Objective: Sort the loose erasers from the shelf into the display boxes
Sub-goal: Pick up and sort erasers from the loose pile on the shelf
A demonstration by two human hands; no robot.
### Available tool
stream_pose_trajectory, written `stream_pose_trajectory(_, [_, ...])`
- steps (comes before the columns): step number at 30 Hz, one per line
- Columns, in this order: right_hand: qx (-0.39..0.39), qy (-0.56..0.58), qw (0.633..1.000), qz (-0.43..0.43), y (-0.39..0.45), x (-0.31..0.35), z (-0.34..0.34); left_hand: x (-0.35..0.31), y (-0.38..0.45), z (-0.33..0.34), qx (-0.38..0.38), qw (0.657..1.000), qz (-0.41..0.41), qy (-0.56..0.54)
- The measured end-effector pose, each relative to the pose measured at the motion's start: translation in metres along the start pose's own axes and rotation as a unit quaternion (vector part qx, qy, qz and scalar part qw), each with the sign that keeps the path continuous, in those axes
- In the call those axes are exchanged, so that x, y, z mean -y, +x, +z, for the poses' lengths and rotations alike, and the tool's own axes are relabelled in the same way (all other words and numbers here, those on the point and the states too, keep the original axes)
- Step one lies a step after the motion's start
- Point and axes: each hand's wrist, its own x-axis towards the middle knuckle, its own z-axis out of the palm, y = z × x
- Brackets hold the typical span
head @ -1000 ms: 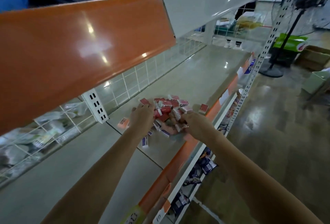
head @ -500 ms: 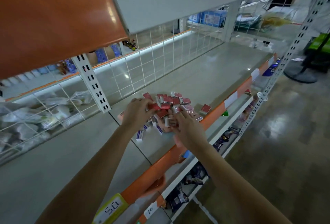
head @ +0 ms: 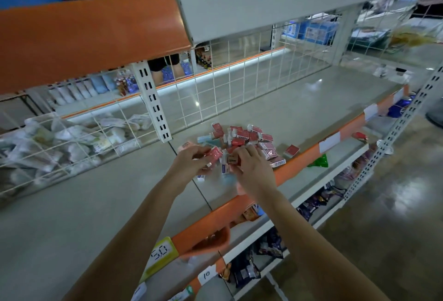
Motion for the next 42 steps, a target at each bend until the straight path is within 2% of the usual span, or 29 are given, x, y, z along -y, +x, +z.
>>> stream_pose_trajectory(3, [0.001, 0.045, 0.999, -0.020, 0.000, 0.003, -0.005, 0.002, -0.013, -0.003, -0.006, 0.996, -0.024, -0.085])
stream_pose_trajectory(5, [-0.005, 0.083, 0.996, -0.033, -0.002, 0.007, -0.007, 0.005, -0.022, -0.007, -0.017, 0.994, -0.032, -0.102])
stream_pose_trajectory(10, [-0.006, 0.149, 0.987, -0.053, -0.010, 0.026, -0.002, 0.018, -0.051, -0.024, -0.027, 0.995, -0.020, -0.092])
stream_pose_trajectory(14, [0.004, 0.177, 0.980, -0.094, -0.020, 0.052, 0.010, 0.025, -0.079, -0.044, -0.086, 0.994, -0.004, -0.064])
stream_pose_trajectory(18, [0.023, 0.231, 0.965, -0.119, -0.030, 0.089, 0.020, 0.031, -0.115, -0.073, -0.142, 0.987, -0.027, -0.069])
stream_pose_trajectory(24, [0.049, 0.255, 0.946, -0.193, -0.054, 0.166, 0.034, 0.052, -0.186, -0.134, -0.222, 0.972, -0.044, -0.070])
stream_pose_trajectory(29, [0.101, 0.272, 0.928, -0.235, -0.094, 0.244, 0.047, 0.071, -0.266, -0.189, -0.287, 0.955, -0.041, -0.057])
stream_pose_trajectory(33, [0.141, 0.283, 0.912, -0.260, -0.135, 0.315, 0.059, 0.089, -0.338, -0.236, -0.312, 0.948, -0.046, -0.045])
stream_pose_trajectory(42, [0.179, 0.315, 0.886, -0.290, -0.220, 0.463, 0.093, 0.127, -0.487, -0.340, -0.336, 0.940, -0.057, -0.016])
